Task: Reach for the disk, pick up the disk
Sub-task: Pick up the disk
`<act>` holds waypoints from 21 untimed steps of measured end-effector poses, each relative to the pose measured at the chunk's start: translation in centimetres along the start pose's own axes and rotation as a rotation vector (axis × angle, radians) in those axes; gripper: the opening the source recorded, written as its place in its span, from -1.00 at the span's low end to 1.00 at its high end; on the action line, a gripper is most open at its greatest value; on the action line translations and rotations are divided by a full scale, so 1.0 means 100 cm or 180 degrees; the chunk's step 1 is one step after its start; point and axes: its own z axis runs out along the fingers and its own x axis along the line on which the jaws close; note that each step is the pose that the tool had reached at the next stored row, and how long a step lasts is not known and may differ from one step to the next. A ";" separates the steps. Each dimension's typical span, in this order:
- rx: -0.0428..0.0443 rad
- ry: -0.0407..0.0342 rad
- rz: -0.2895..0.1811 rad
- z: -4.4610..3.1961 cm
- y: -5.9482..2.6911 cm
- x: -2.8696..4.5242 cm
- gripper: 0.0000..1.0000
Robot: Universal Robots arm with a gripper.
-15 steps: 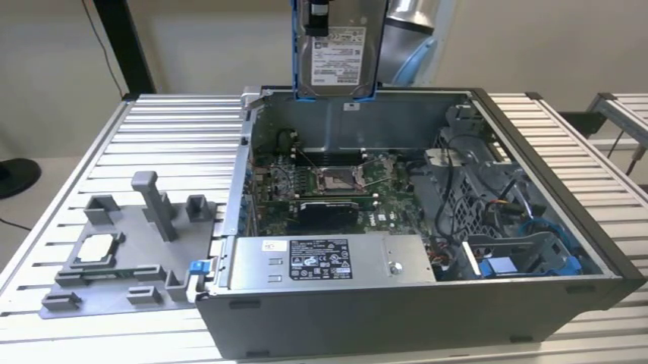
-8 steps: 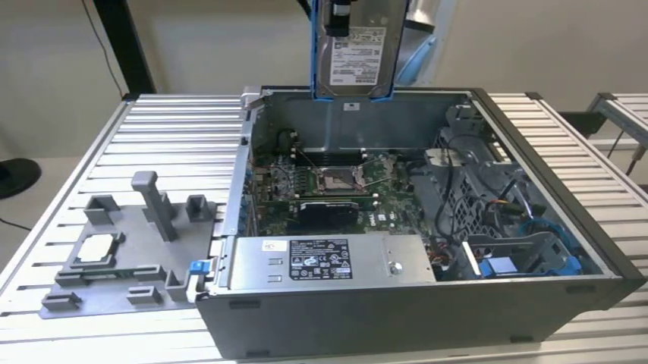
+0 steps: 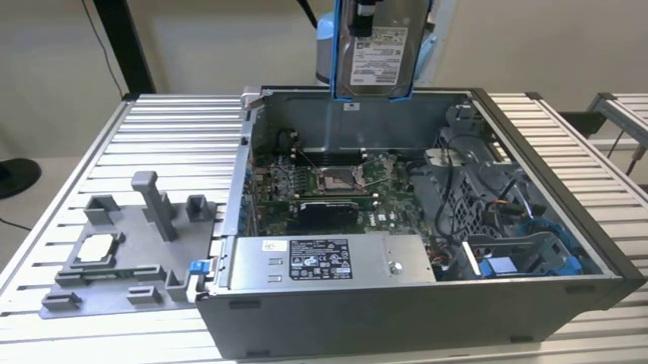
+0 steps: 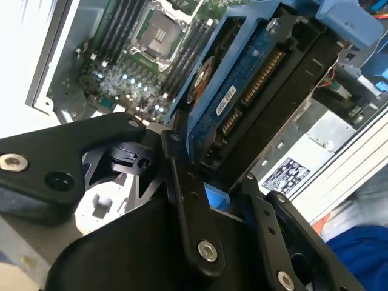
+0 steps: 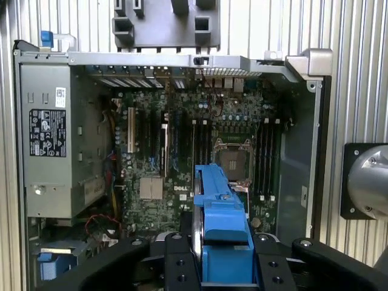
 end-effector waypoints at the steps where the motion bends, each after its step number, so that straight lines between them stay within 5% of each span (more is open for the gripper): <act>1: 0.0000 0.0000 0.0000 0.0000 -0.0031 0.0000 -1.00; 21: 0.0000 0.0000 0.0000 0.0006 -0.0649 -0.0001 -1.00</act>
